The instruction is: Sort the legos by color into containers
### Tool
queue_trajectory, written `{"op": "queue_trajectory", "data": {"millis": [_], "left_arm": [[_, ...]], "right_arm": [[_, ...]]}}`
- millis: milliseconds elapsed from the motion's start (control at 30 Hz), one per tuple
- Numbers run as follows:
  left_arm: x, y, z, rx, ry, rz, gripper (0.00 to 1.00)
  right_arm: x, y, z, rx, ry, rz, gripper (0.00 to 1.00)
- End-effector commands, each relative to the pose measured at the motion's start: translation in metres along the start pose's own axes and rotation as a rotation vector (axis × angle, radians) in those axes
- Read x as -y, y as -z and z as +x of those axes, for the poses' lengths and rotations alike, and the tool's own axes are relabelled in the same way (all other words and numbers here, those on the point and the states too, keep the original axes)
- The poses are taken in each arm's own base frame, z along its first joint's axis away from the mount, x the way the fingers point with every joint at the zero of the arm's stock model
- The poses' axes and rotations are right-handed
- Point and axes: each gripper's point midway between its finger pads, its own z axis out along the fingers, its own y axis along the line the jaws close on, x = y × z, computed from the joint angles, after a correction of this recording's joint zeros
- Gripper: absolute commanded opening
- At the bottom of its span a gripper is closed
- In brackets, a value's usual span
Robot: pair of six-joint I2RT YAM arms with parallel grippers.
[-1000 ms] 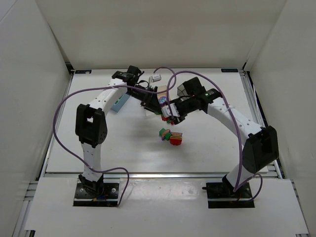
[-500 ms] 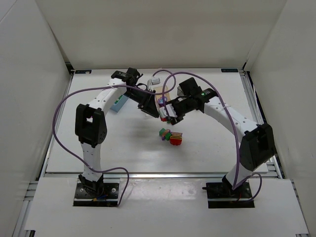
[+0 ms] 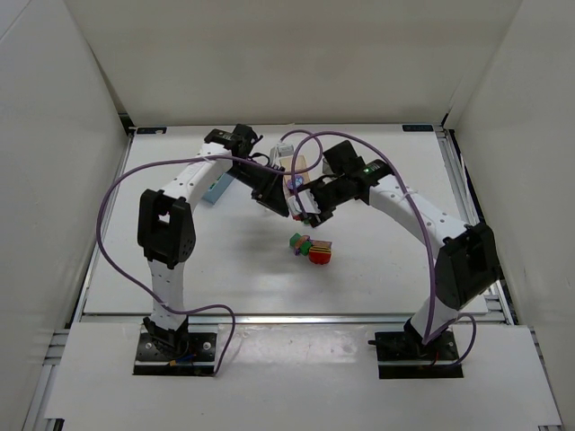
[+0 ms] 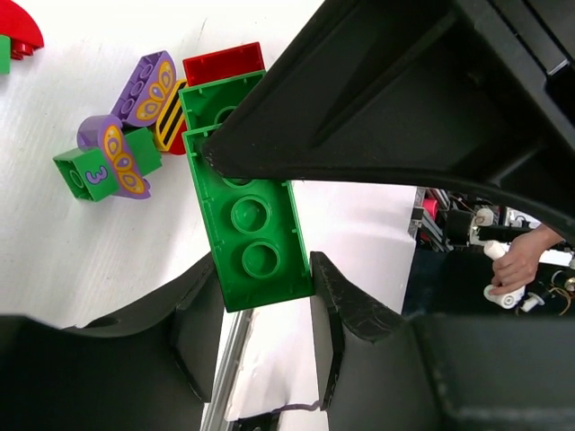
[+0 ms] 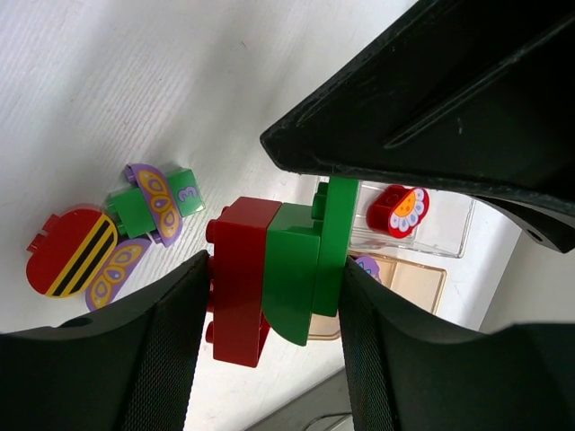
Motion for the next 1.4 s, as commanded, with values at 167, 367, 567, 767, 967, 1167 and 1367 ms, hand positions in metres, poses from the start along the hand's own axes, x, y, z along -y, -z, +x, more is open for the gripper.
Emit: {"op": "queue_trajectory", "data": {"millis": [167,367,567,767,967,1167,1367], "left_arm": [[0.008,0.02,-0.022,0.13,-0.155,-0.007,0.1],[0.009,0.026,-0.019,0.149,-0.182,-0.002,0.1],[0.035,0.061,-0.032,0.301,-0.3,0.052,0.1],[0.066,0.074,-0.032,0.401,-0.516,0.147,0.1],[0.087,0.087,-0.034,0.4,-0.506,0.322,0.1],[0.071,0.094,-0.042,0.417,-0.486,0.313,0.1],[0.05,0.099,-0.048,0.431,-0.442,0.305,0.1]], "right_arm": [[0.03,0.022,-0.01,-0.027,-0.135,0.212,0.97],[0.042,0.058,-0.012,-0.035,-0.341,0.401,0.99],[0.046,0.103,0.002,0.13,-0.988,0.495,0.98],[0.062,0.13,0.026,0.558,-1.505,0.301,0.9],[0.086,0.127,0.019,0.754,-1.581,0.054,0.94],[0.092,0.12,-0.007,0.759,-1.434,-0.111,0.94],[0.084,0.117,-0.032,0.75,-1.353,-0.174,0.94]]}}
